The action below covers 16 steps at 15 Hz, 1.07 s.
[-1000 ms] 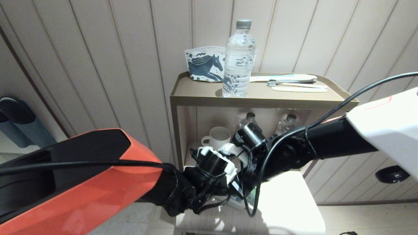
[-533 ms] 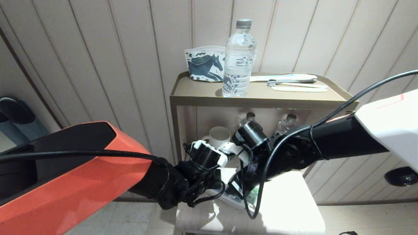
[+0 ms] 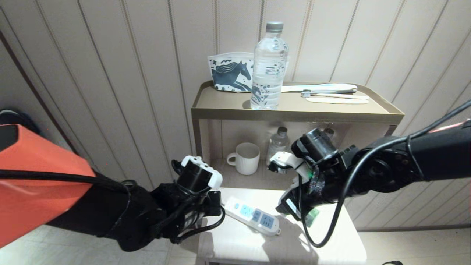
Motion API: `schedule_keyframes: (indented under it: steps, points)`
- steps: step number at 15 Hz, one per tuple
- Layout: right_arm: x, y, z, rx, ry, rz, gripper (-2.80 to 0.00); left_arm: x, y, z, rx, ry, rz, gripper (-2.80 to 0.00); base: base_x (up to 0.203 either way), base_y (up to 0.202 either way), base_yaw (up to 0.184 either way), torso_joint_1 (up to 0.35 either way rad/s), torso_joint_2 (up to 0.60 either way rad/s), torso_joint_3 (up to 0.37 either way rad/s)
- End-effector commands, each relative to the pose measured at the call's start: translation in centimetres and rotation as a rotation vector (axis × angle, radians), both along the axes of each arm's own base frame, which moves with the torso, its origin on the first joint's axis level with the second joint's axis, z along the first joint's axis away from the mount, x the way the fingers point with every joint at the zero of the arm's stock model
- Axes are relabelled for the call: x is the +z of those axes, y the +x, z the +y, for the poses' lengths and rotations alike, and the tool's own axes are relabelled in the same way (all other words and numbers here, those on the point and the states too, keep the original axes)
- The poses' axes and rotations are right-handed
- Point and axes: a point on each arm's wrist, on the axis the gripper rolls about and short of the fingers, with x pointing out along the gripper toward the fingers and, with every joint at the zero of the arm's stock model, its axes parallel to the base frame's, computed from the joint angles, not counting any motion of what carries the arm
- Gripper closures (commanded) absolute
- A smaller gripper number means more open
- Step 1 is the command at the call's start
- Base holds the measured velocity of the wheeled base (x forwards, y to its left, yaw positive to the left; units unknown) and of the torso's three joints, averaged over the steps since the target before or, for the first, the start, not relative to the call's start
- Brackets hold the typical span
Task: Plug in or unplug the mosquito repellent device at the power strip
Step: Place the mosquito repellent liquid on the table
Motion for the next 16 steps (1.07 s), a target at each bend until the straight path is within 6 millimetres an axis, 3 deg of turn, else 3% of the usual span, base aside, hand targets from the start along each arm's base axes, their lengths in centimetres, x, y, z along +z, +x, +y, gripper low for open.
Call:
schedule_keyframes:
  steps: [1, 4, 7, 9, 12, 16]
  points:
    - [0.8, -1.8, -2.2, -0.075, -0.013, -0.089, 0.0, 3.1, -2.1, 4.3, 0.09, -0.013, -0.082, 0.0, 0.0, 0.0, 0.0, 0.0, 0.0, 0.0]
    - [-1.0, -3.2, -3.8, -0.254, -0.051, -0.255, 0.0, 5.3, -3.4, 11.8, 0.349, 0.037, -0.182, 0.0, 0.0, 0.0, 0.0, 0.0, 0.0, 0.0]
    - [-1.6, -4.4, -4.7, -0.451, 0.077, -0.484, 0.0, 6.9, -7.8, 17.5, 0.496, 0.049, -0.287, 0.0, 0.0, 0.0, 0.0, 0.0, 0.0, 0.0]
    - [-2.0, -5.1, -5.5, -0.564, 0.155, -0.589, 0.0, 7.9, -12.2, 19.7, 0.537, 0.037, -0.386, 0.0, 0.0, 0.0, 0.0, 0.0, 0.0, 0.0]
    - [-3.4, -4.6, -5.8, -0.743, 0.237, -0.732, 0.0, 8.1, -18.6, 22.4, 0.61, 0.038, -0.481, 0.0, 0.0, 0.0, 0.0, 0.0, 0.0, 0.0]
    - [-6.9, -5.3, -6.4, -0.811, 0.241, -0.802, 0.0, 5.6, -25.3, 24.4, 0.711, 0.129, -0.504, 0.0, 0.0, 0.0, 0.0, 0.0, 0.0, 0.0]
